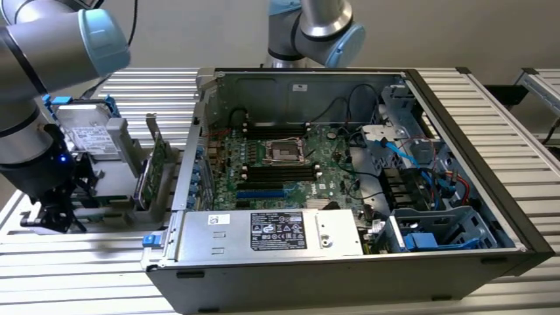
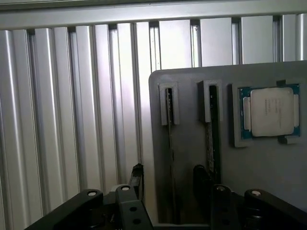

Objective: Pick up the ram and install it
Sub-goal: 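Pick up the ram and move it above insertion slot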

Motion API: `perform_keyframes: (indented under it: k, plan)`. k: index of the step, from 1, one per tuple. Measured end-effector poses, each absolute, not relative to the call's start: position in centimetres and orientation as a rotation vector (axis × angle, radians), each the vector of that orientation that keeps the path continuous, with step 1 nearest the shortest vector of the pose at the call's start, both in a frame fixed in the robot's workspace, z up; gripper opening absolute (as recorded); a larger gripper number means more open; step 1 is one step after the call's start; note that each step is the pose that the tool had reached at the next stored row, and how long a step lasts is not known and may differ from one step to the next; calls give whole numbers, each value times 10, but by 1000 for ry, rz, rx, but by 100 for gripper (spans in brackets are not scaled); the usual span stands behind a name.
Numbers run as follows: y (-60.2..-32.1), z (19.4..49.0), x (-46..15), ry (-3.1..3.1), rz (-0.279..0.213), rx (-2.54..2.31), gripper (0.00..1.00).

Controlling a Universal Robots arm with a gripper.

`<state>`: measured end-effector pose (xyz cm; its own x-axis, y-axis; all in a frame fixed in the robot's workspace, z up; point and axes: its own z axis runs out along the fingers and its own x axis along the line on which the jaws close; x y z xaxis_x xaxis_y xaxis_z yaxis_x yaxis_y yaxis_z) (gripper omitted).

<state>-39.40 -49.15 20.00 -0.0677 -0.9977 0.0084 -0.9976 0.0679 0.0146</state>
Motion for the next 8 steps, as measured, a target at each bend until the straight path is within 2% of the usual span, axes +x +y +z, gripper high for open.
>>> perform_keyframes:
  k: [8]
  plan:
    - [-491, 193, -394, -2284, -8, 2133, 54]
